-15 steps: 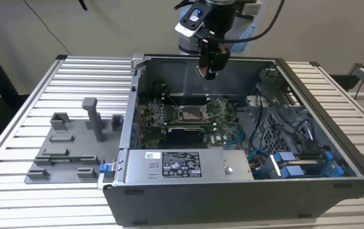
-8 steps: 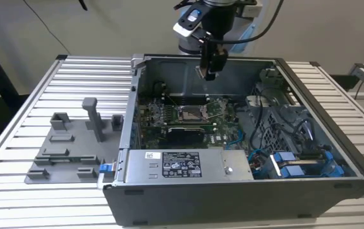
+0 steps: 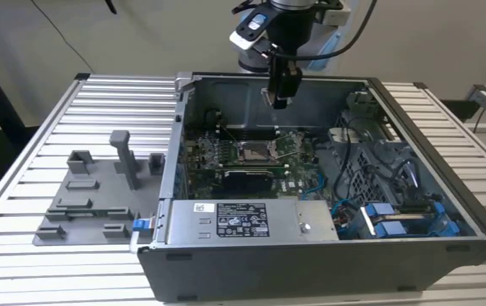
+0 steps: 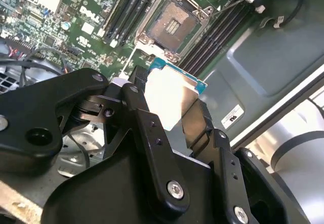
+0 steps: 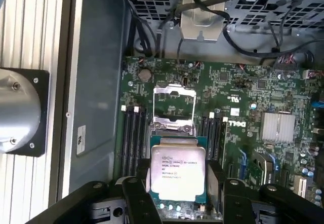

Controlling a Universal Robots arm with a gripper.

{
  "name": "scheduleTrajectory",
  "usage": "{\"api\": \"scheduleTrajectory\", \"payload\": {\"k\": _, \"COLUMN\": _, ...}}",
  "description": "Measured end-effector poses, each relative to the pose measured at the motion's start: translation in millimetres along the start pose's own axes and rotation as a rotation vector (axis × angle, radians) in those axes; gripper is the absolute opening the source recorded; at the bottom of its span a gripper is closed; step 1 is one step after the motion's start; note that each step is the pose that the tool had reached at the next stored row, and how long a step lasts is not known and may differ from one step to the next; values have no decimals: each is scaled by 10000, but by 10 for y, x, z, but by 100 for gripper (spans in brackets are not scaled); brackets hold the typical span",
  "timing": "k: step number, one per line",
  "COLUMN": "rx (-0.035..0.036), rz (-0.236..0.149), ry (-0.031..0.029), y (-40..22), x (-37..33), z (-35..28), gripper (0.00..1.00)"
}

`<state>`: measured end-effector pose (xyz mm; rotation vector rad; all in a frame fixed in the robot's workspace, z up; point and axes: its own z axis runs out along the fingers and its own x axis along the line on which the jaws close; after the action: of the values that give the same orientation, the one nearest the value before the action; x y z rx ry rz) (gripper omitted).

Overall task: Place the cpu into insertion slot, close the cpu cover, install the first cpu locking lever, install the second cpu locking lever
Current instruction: 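Place the cpu into insertion slot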

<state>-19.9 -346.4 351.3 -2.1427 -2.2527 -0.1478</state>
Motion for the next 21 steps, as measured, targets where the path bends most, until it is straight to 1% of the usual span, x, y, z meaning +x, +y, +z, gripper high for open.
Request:
{"api": "scheduleTrajectory", "payload": {"k": 6, "rx": -23, "rz": 267, "ry": -13, "y": 1, "x": 34, "z": 35, "gripper": 54}}
{"api": "scheduleTrajectory", "payload": {"k": 12, "rx": -26, "rz": 296, "ry": -14, "y": 1, "x": 36, "z": 36, "gripper": 54}}
{"api": "scheduleTrajectory", "payload": {"k": 14, "rx": -26, "rz": 299, "ry": -16, "y": 1, "x": 53, "z": 43, "gripper": 54}}
{"api": "scheduleTrajectory", "payload": {"k": 18, "rx": -28, "rz": 321, "ry": -16, "y": -2, "x": 113, "z": 86, "gripper": 54}}
{"api": "scheduleTrajectory", "payload": {"k": 21, "rx": -34, "rz": 376, "ry": -16, "y": -24, "x": 129, "z": 132, "gripper": 54}}
